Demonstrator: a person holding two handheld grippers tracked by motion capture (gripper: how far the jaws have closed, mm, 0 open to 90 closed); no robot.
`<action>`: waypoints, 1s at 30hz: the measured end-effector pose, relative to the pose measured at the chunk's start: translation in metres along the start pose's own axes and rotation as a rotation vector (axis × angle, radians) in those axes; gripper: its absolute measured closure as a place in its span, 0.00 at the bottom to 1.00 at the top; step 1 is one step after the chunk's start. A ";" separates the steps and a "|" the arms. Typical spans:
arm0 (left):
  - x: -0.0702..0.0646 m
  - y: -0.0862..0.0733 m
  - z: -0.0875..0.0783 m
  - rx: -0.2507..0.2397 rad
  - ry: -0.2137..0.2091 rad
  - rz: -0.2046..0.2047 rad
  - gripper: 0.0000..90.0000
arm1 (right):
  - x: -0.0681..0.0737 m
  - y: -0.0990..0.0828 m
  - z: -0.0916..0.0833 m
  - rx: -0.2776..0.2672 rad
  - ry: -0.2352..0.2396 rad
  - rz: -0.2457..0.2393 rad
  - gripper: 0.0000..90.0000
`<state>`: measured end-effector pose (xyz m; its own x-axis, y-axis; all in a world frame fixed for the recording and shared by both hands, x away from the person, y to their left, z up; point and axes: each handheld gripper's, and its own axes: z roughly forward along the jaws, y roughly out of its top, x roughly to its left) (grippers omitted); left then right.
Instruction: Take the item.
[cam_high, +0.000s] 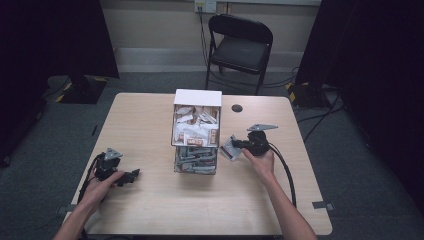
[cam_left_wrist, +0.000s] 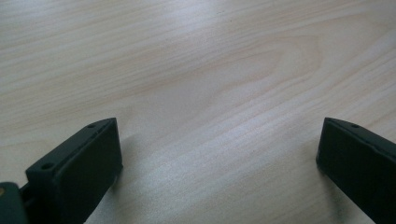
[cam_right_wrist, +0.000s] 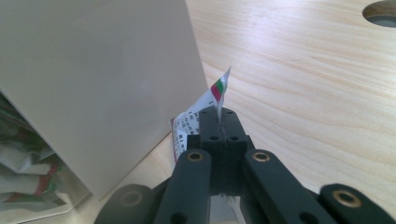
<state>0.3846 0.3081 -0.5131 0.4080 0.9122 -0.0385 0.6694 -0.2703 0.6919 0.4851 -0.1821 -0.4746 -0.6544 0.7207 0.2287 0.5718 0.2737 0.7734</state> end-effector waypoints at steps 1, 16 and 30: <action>0.000 0.000 0.000 0.000 0.000 0.000 0.00 | -0.001 0.000 0.001 0.002 -0.001 0.004 1.00; 0.000 0.000 0.000 -0.001 0.002 0.001 0.00 | -0.008 -0.008 0.014 0.037 -0.029 0.012 0.99; -0.002 0.000 0.000 -0.003 0.002 -0.001 0.00 | -0.011 -0.018 0.024 0.044 -0.066 0.044 0.89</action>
<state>0.3842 0.3065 -0.5131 0.4064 0.9129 -0.0380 0.6678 -0.2684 0.6943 0.4939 -0.1791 -0.5049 -0.5950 0.7726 0.2217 0.6218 0.2676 0.7360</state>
